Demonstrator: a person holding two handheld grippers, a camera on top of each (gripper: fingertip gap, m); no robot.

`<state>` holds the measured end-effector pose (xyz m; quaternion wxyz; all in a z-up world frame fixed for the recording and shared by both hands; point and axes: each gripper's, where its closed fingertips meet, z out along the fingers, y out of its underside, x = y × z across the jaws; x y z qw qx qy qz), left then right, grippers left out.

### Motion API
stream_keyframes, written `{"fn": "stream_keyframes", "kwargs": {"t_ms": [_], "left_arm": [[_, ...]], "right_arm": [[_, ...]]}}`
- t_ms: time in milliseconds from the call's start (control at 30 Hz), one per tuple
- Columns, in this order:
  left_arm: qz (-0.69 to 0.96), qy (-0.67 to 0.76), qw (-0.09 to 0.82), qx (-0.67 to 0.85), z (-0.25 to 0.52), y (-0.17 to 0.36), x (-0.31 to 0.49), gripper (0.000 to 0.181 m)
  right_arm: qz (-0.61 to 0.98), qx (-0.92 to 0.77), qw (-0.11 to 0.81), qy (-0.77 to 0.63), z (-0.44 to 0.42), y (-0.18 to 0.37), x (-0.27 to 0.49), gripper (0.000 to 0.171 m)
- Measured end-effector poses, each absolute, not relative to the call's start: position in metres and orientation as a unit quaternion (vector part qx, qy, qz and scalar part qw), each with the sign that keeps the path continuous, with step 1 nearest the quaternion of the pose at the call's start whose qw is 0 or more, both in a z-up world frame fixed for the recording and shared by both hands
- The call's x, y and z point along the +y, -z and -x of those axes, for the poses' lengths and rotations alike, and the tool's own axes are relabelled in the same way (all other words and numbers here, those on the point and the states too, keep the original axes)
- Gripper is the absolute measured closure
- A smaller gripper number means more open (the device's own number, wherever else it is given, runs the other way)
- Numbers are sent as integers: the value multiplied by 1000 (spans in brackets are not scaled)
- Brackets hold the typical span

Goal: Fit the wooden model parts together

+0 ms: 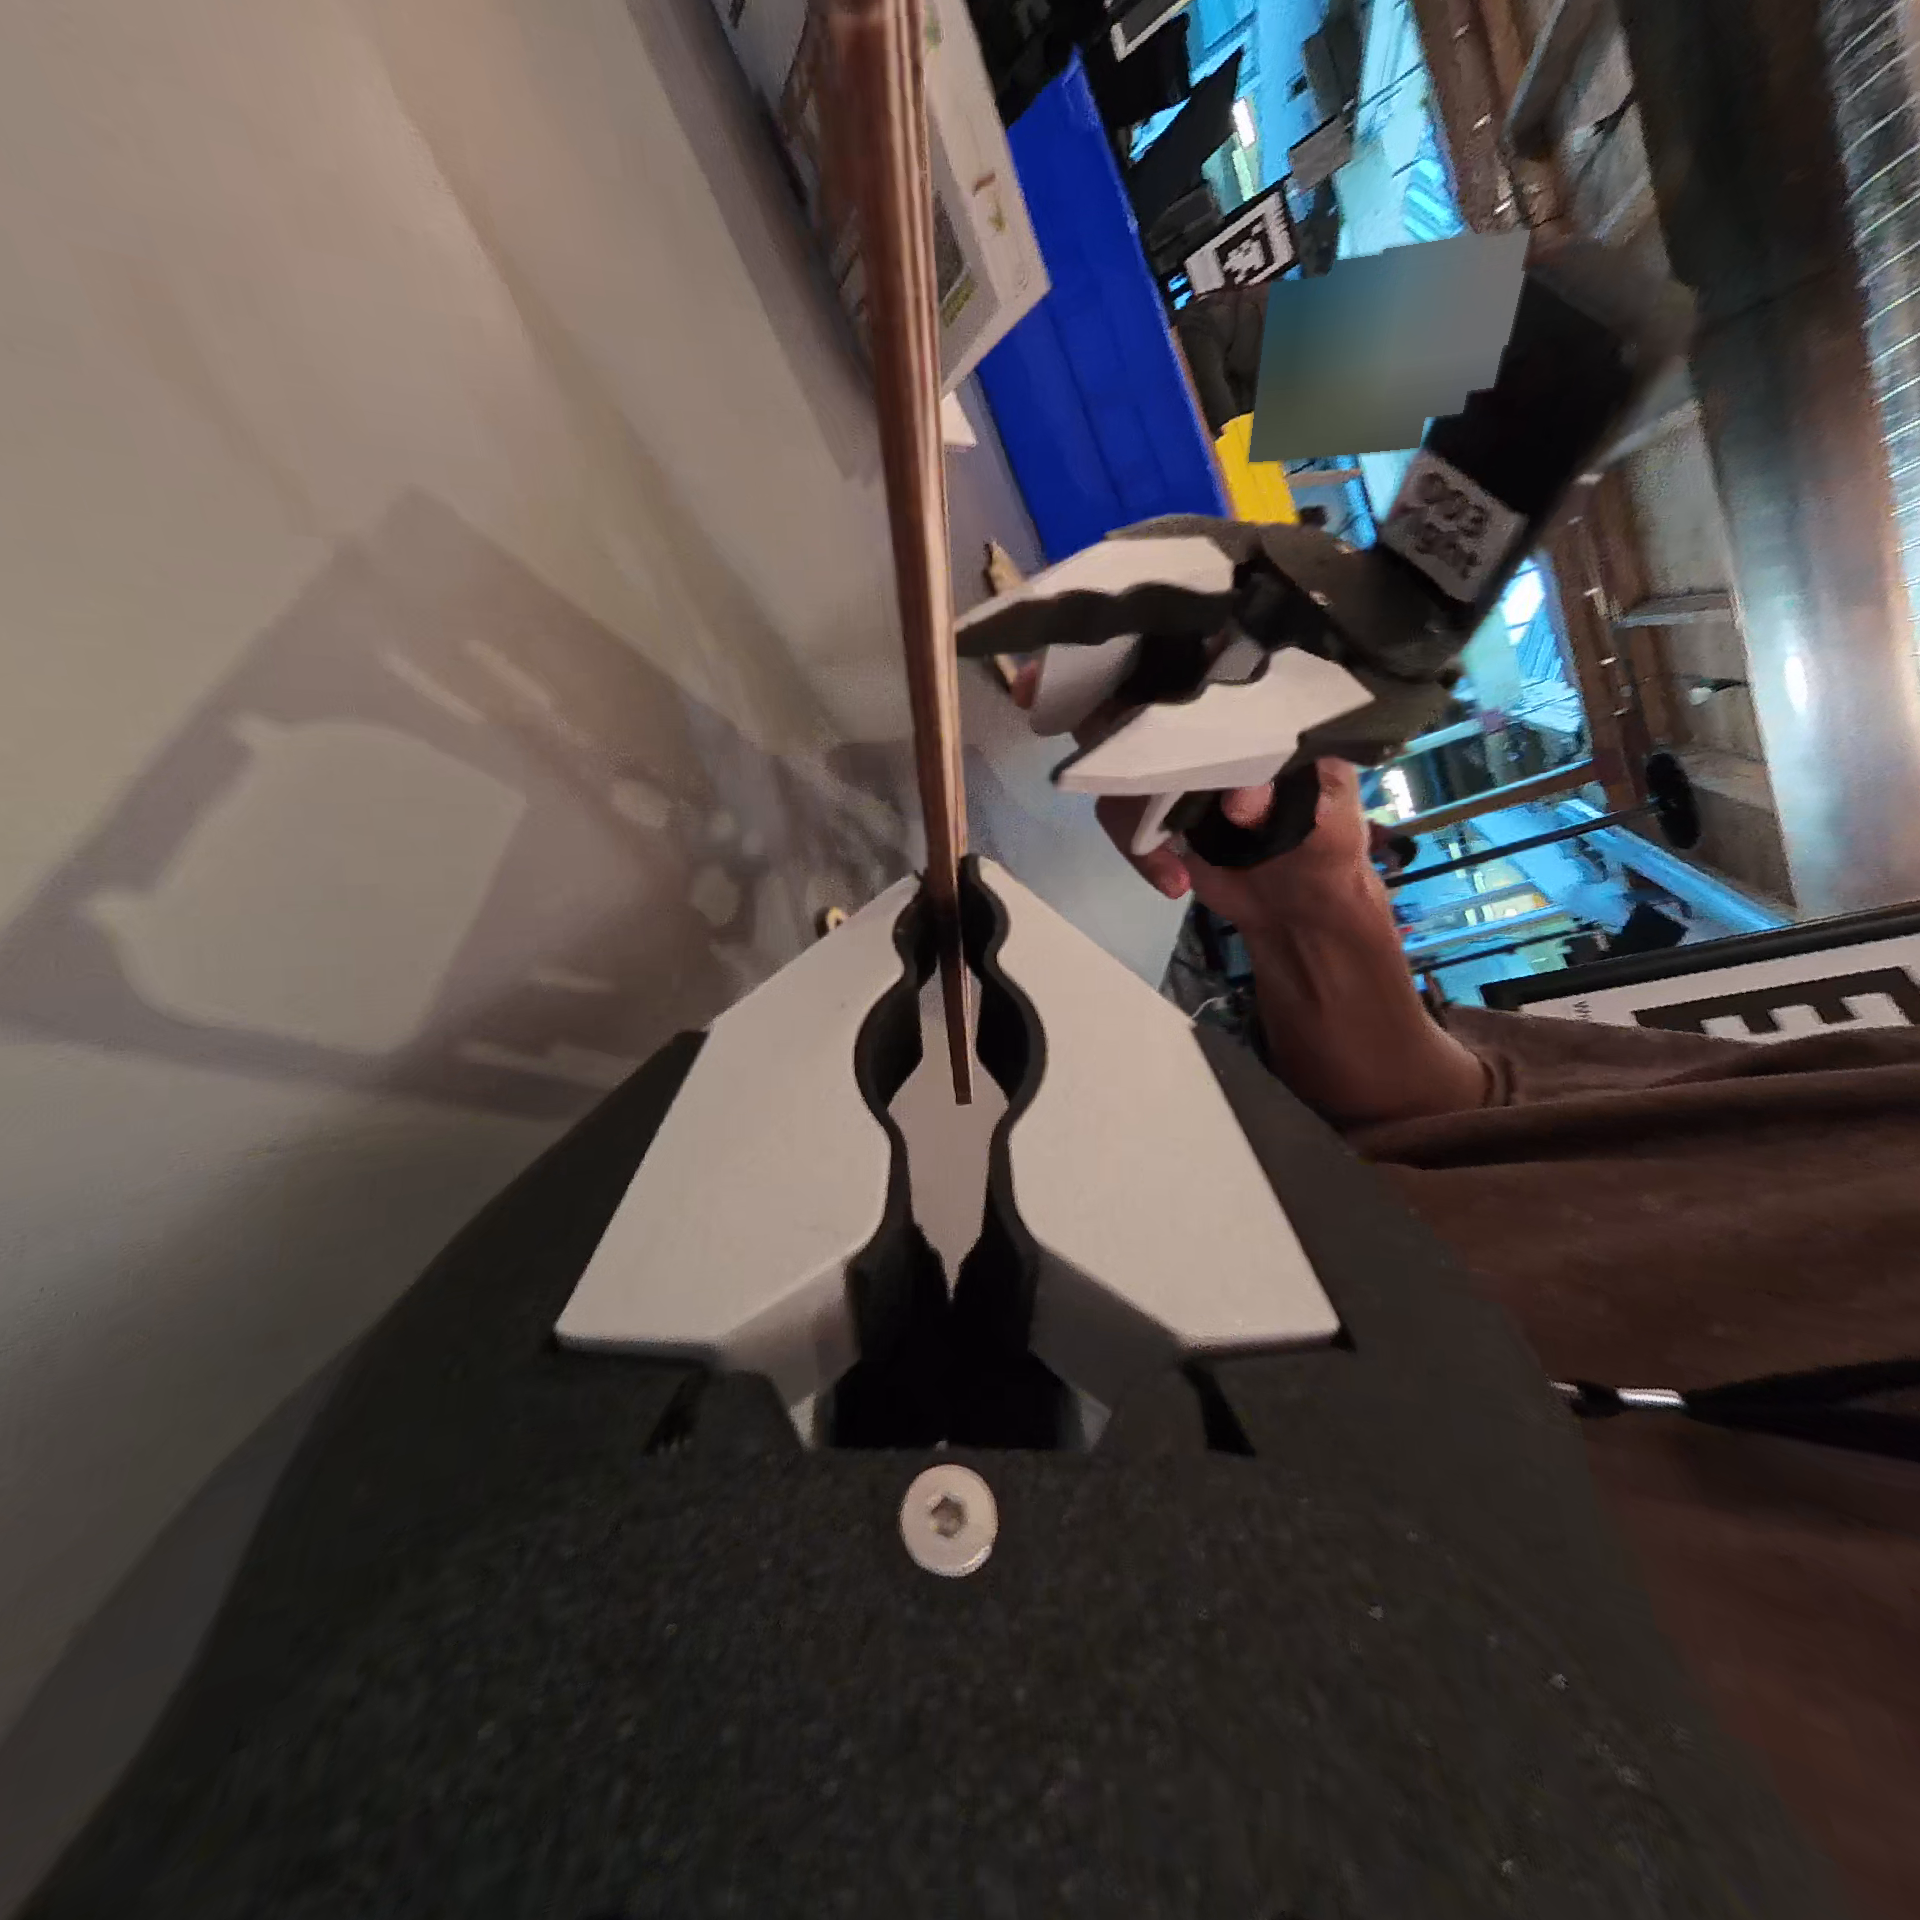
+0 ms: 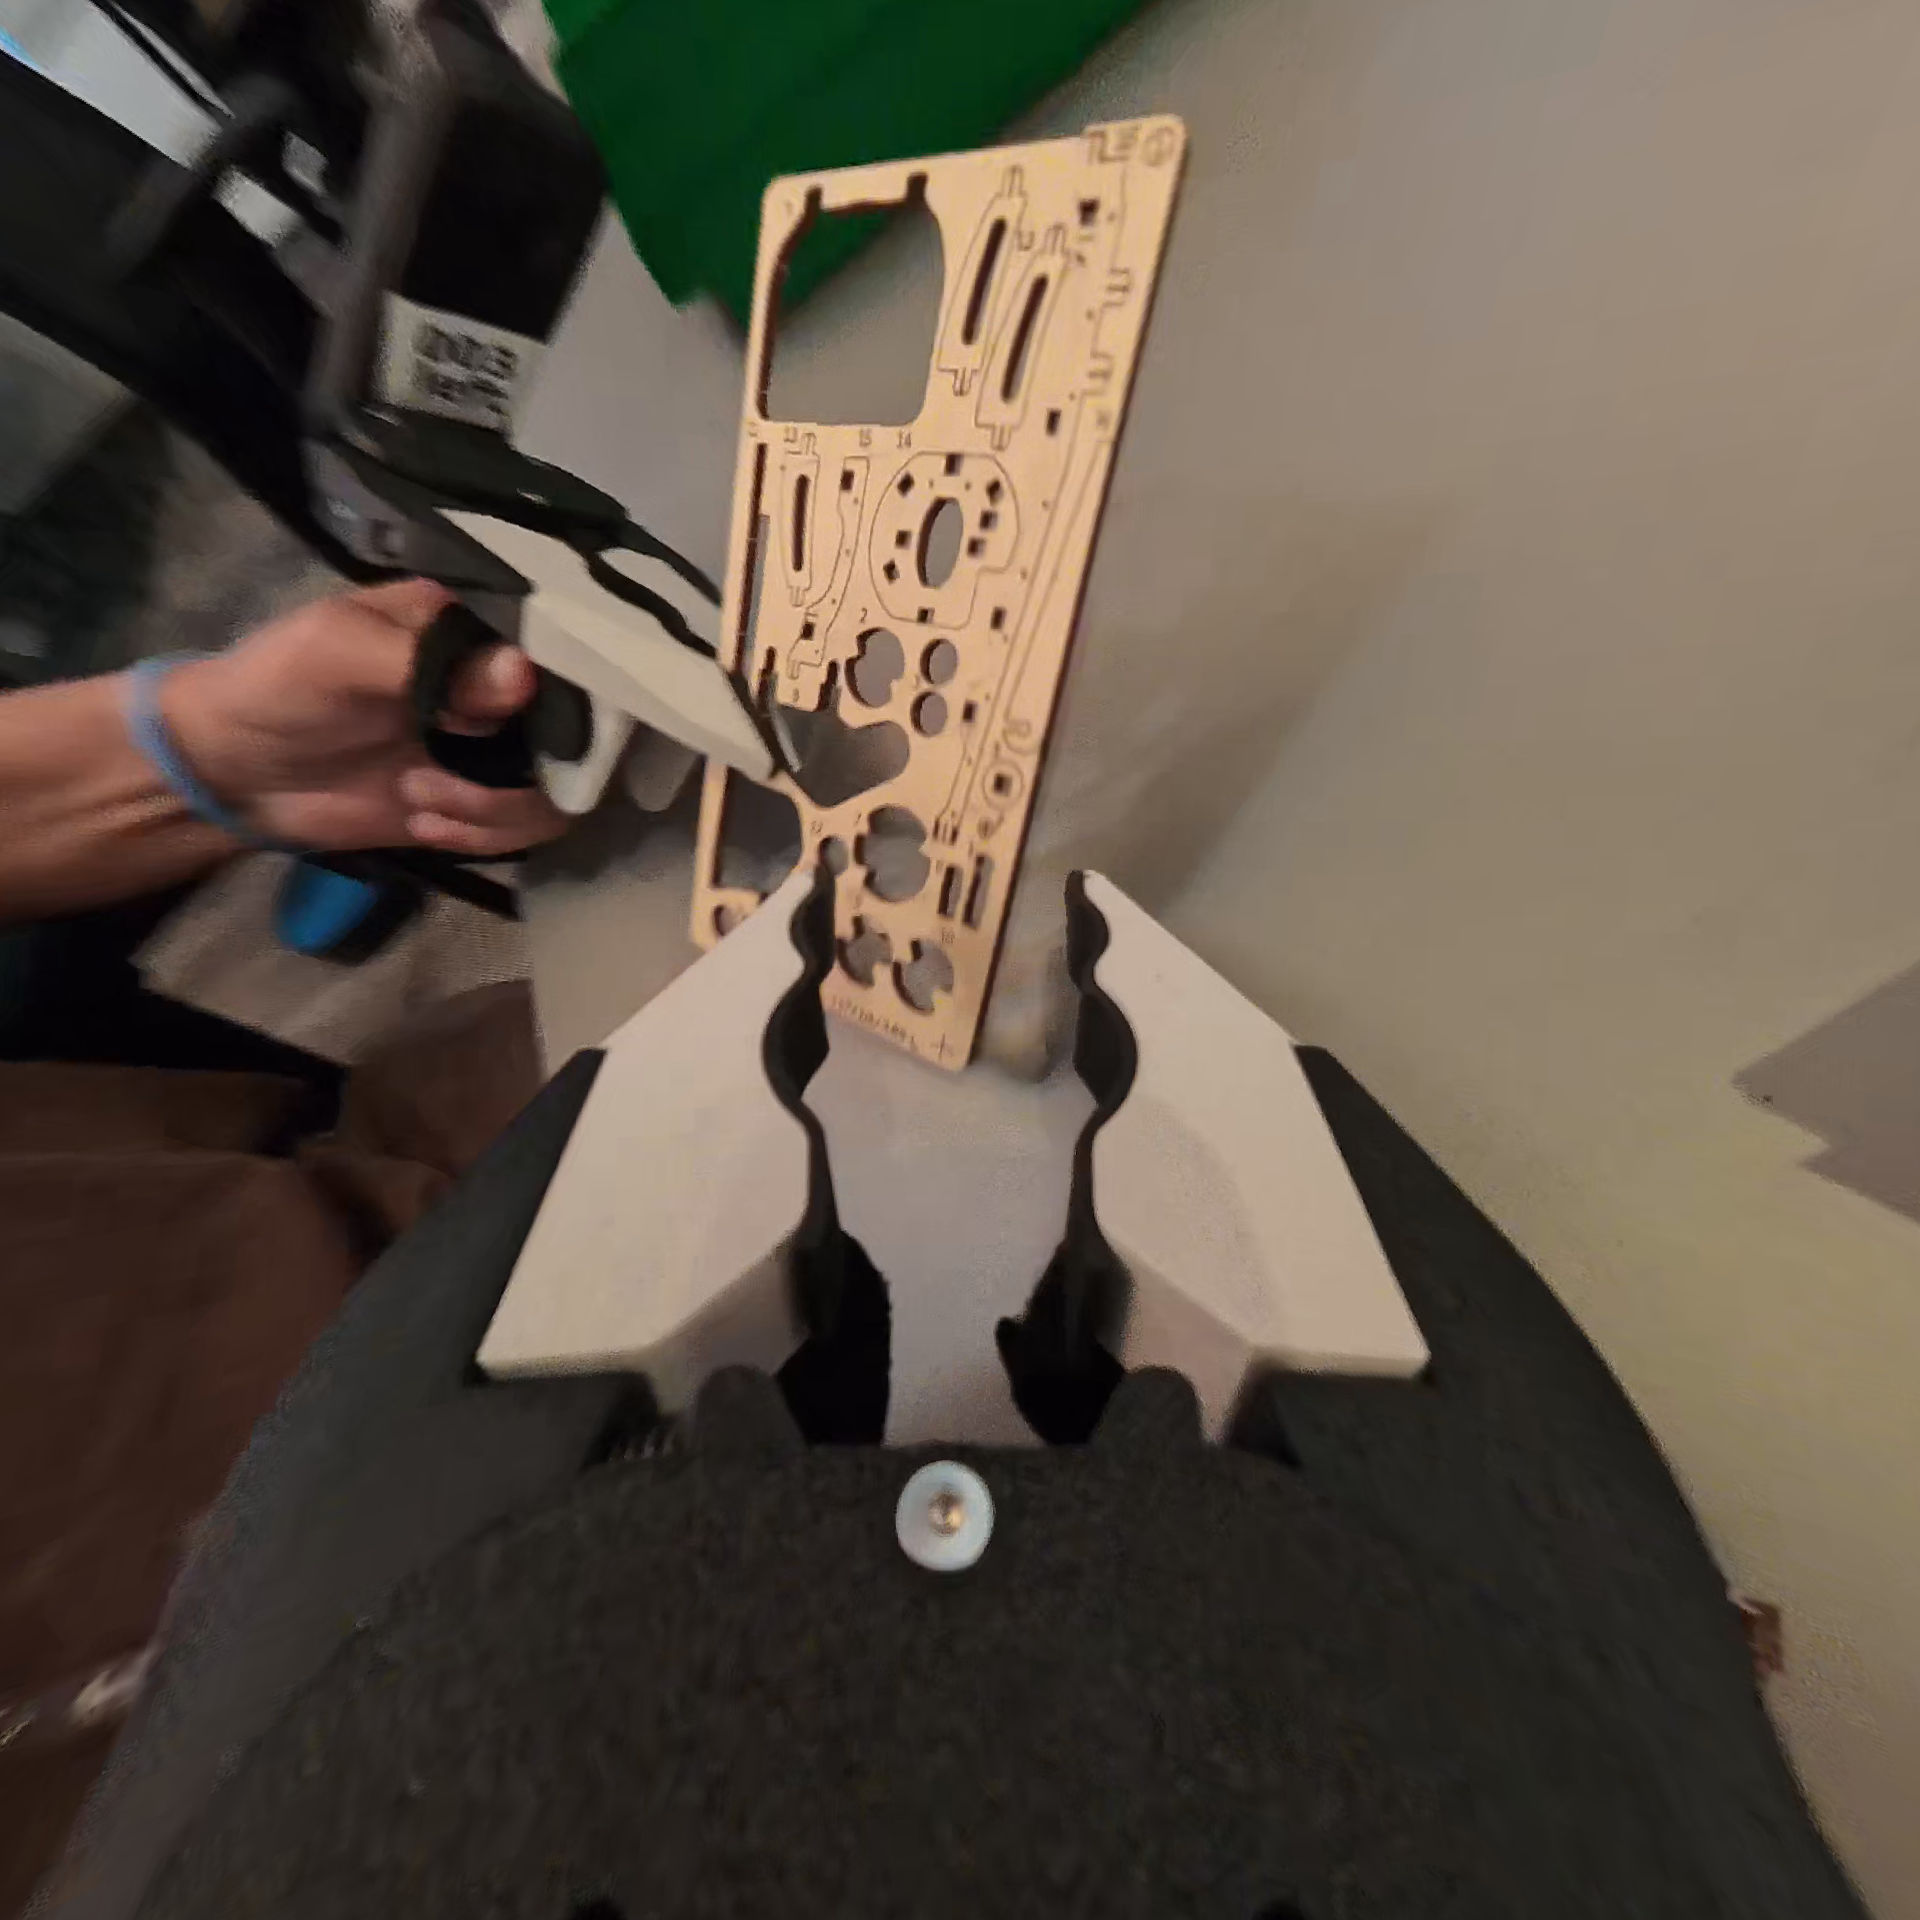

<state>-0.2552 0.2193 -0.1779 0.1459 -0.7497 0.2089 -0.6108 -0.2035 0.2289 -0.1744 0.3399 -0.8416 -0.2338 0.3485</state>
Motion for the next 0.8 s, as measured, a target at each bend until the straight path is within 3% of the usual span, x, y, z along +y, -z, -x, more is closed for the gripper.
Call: {"fn": "stream_keyframes", "kwargs": {"t_ms": [267,600,800], "left_arm": [[745,621,77,232,268,159,241,180],[876,323,-97,344,320,138,366,180],[880,289,-198,320,337,167,392,180]], "right_arm": [[822,-153,343,-427,175,157,210,137],[838,-153,352,-389,146,165,203,142],[842,-160,385,-342,119,159,209,144]]}}
